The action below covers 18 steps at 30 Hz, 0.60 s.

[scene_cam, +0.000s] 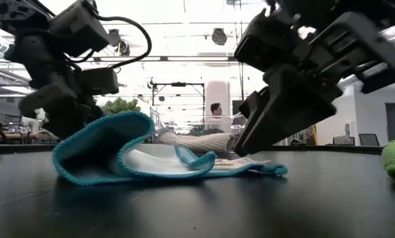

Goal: Fold microfiber towels
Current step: Fold the blue towel

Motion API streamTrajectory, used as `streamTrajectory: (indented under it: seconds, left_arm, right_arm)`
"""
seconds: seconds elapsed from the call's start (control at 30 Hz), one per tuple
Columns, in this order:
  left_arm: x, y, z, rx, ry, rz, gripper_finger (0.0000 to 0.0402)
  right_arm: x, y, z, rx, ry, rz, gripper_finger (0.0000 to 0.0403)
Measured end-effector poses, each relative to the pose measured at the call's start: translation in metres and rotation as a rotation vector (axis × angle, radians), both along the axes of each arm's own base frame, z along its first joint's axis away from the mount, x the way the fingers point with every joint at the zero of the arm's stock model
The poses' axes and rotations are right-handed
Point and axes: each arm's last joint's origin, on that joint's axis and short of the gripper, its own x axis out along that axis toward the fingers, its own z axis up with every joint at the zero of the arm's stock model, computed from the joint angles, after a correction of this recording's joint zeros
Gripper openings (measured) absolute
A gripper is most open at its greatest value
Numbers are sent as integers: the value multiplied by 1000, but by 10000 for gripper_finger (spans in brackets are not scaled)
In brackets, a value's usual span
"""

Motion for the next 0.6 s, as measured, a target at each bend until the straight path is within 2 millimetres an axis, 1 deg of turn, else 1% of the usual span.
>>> streamTrajectory:
  seconds: [0.13, 0.27, 0.37, 0.43, 0.47, 0.6]
  left_arm:
    - [-3, -15, 0, 1, 1, -53, 214]
    - [-8, -21, 10, 49, -47, -71, 192]
    - [-12, -22, 25, 92, -118, -55, 182]
    - [-8, -23, 40, 93, -213, -45, 180]
    - [-10, -23, 45, 95, -235, -47, 180]
    - [-14, -23, 60, 77, -314, -51, 180]
  right_arm:
    - [0, -1, 0, -15, -3, 9, 82]
    - [0, -1, 0, -32, -10, 23, 82]
    - [0, 0, 0, -32, -8, 30, 82]
    - [0, -1, -1, -37, -5, 32, 82]
    - [0, -1, -1, -38, -7, 32, 82]
    - [1, -1, 0, -42, -26, 41, 82]
